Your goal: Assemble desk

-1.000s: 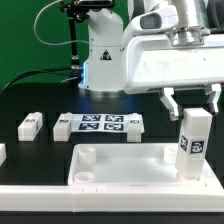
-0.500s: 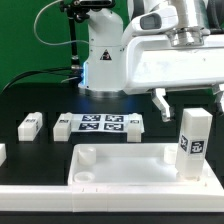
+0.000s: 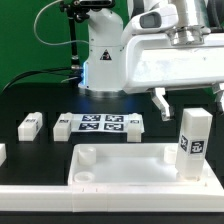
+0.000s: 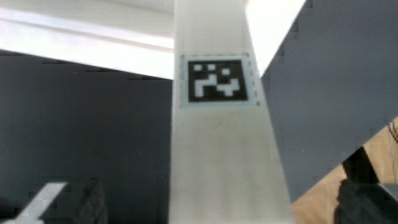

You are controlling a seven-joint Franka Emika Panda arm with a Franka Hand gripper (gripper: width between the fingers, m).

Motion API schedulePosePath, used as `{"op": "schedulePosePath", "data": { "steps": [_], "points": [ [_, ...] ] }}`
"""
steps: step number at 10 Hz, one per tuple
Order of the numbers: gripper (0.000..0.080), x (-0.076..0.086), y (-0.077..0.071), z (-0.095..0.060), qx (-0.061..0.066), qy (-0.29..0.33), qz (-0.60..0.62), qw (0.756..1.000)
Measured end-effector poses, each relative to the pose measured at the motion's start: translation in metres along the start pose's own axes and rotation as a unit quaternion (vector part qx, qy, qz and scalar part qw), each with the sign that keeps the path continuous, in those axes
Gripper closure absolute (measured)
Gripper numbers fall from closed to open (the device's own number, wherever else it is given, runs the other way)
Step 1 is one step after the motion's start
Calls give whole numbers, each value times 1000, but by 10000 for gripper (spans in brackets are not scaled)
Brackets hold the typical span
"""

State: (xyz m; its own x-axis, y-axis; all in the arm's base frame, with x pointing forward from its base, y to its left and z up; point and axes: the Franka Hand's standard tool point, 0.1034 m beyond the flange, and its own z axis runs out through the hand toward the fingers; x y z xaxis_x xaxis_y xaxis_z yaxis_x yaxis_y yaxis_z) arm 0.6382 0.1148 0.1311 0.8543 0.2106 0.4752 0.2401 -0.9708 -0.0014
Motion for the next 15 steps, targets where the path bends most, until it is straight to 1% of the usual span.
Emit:
{"op": "schedulePosePath", "data": {
  "steps": [1, 2, 3, 4, 5, 6, 7, 8, 10, 11, 12, 13, 14, 15],
  "points": [
    [151, 7, 2, -1, -1, 4, 1, 1000],
    [151, 6, 3, 1, 1, -7, 3, 1000],
    [151, 0, 2, 3, 11, -64, 4, 998],
    [151, 3, 0, 4, 17, -92, 5, 996],
    [151, 0, -1, 7, 21, -112, 5, 994],
    [151, -8, -4, 8, 28, -160, 7, 987],
    [151, -8, -6, 9, 35, -197, 8, 980],
    [151, -7, -4, 12, 38, -223, 10, 974],
    [151, -10, -6, 11, 45, -261, 13, 964],
    [151, -8, -5, 12, 43, -256, 20, 966],
    [273, -8, -5, 12, 43, -256, 19, 966],
    [413, -8, -6, 12, 43, -256, 21, 966],
    [495, -8, -2, 13, 26, -258, 78, 963],
    [495, -9, -2, 13, 18, -259, 109, 960]
  ]
}}
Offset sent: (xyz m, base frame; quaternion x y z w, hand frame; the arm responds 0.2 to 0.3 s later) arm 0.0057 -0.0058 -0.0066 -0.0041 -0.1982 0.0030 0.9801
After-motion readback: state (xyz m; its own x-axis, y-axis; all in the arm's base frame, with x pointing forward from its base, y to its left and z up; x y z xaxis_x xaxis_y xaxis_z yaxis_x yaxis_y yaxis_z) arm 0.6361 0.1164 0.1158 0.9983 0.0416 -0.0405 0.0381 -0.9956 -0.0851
